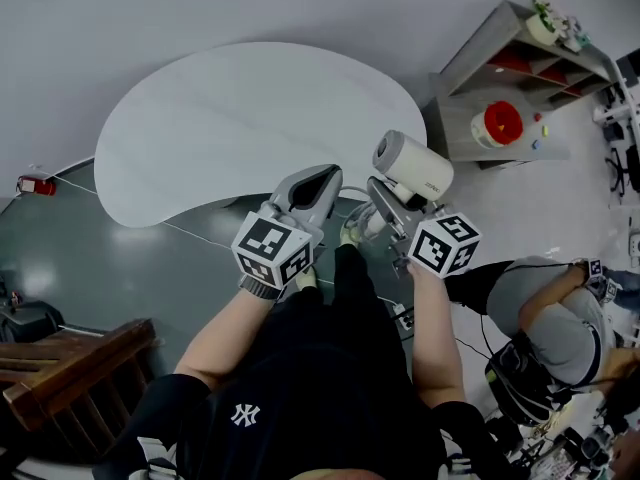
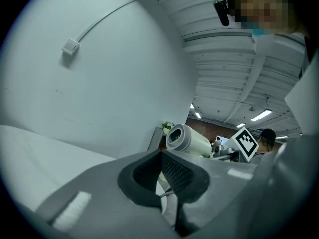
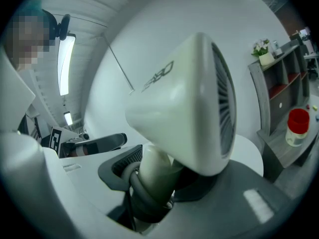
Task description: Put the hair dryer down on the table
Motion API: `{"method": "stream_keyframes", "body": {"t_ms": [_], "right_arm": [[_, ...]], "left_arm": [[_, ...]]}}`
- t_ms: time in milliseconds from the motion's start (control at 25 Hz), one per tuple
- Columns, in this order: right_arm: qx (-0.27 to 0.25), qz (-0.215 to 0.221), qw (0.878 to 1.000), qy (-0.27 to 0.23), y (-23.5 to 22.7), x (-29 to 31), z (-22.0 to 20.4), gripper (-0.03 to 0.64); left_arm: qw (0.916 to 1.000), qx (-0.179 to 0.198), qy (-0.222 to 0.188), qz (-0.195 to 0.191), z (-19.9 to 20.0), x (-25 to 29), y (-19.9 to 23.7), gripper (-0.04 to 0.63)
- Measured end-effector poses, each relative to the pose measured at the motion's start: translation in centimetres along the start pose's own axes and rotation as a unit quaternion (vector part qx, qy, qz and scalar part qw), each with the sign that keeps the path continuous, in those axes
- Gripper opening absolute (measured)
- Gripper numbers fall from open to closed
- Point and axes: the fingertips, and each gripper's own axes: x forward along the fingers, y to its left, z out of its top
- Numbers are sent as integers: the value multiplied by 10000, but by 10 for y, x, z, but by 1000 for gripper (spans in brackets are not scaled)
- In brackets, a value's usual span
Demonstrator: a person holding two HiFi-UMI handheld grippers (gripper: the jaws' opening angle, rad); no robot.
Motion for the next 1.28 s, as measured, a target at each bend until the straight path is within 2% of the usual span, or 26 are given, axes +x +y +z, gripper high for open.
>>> {"method": "stream_keyframes", "body": {"t_ms": [600, 1280], "right_arm": [[663, 106, 9914, 1121, -139, 79, -46, 210], [1152, -169, 9676, 2241, -215, 138, -101, 212]], "left_arm": [[9969, -171, 658, 385, -55, 113, 56, 0], [9903, -508, 899, 928, -76, 151, 98, 0]]}}
